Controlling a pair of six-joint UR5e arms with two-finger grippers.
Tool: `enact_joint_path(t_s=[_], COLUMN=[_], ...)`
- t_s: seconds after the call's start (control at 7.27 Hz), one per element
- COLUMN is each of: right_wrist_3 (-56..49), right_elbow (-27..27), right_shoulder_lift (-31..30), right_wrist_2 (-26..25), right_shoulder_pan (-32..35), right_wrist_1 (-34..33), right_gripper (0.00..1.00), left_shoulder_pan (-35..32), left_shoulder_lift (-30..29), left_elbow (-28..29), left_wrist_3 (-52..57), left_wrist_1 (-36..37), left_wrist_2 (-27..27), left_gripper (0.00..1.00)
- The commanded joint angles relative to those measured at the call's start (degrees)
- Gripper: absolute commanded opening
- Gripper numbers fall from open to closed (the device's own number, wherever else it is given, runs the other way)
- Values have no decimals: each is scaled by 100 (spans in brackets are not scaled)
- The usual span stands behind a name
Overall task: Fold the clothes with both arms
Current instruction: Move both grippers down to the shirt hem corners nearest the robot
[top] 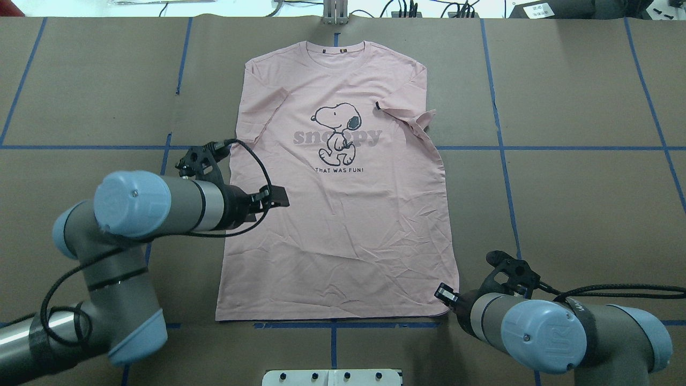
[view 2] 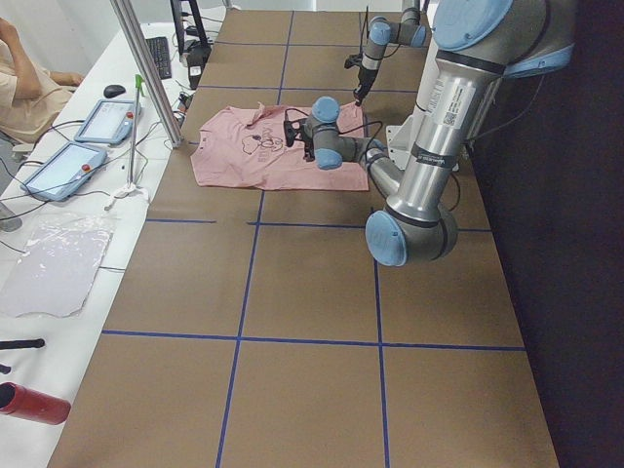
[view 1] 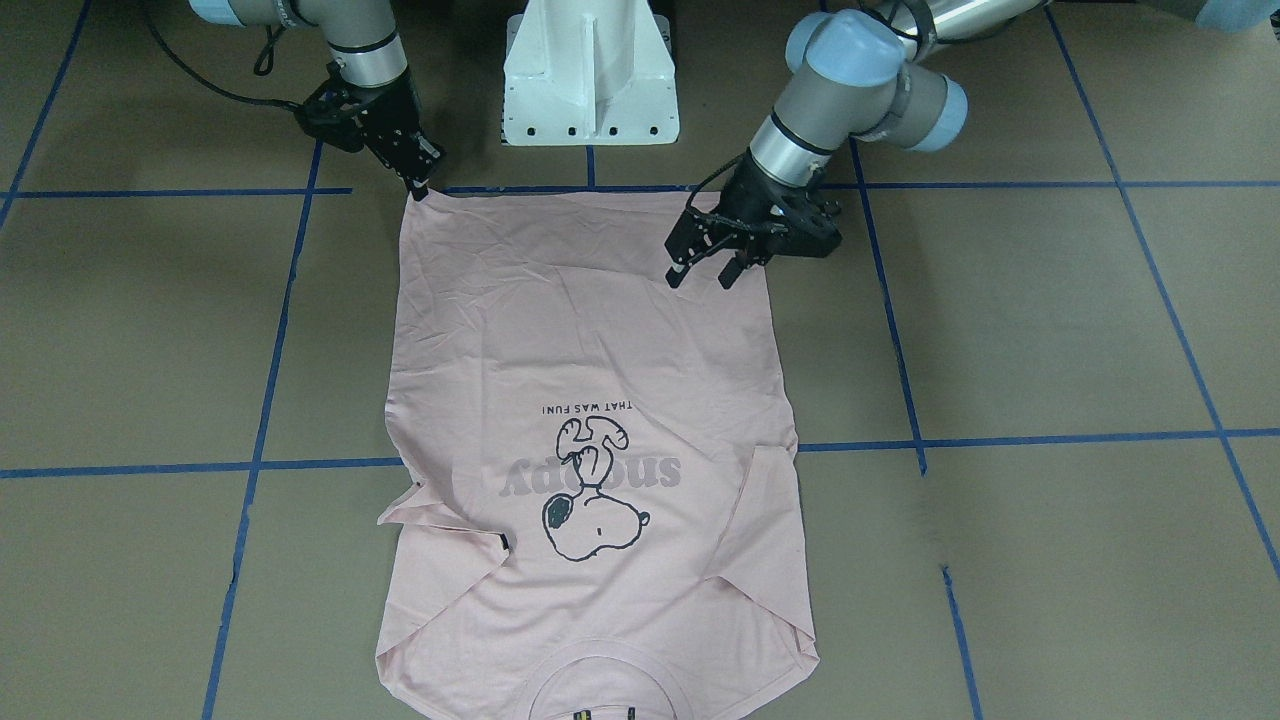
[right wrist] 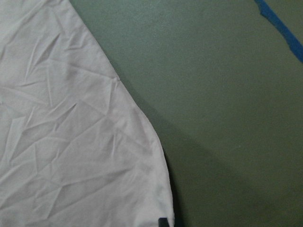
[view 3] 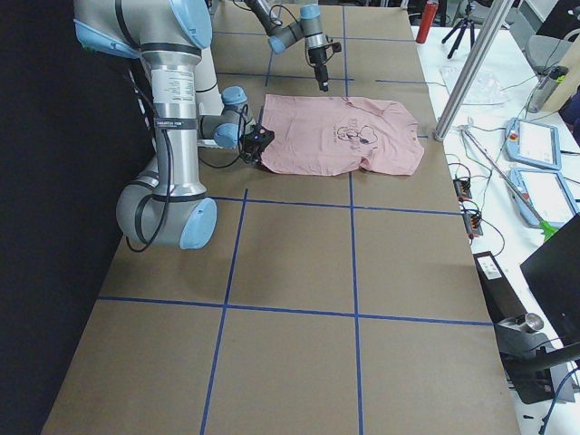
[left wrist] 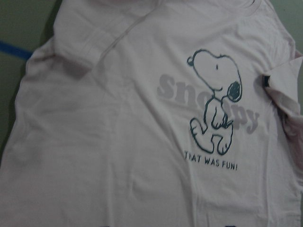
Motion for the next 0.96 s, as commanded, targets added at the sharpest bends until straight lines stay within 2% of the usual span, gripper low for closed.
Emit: enact_joint_path(t_s=[0.0, 0.14, 0.55, 0.83], right_wrist_3=[0, 0, 0, 0], right_elbow=[19, 19, 19, 19], right_shoulder_lift=[4, -4, -4, 4], right_wrist_2=[5, 5, 14, 14], right_shoulder_pan=[-6, -6, -6, -6], right_wrist_1=[1, -7, 1, 1], right_gripper=[0, 0, 0, 0], left_shoulder_pan=[996, 1052, 1377, 1439], left_shoulder_lift=[951, 1209, 1186, 1177], left_elbow=[-1057, -1095, -947, -797], left_wrist_3=[-594, -622, -947, -964], left_wrist_1=[1107, 1116, 1134, 1142], left_wrist_2=[755, 853, 845, 828], left_gripper=[85, 85, 85, 79])
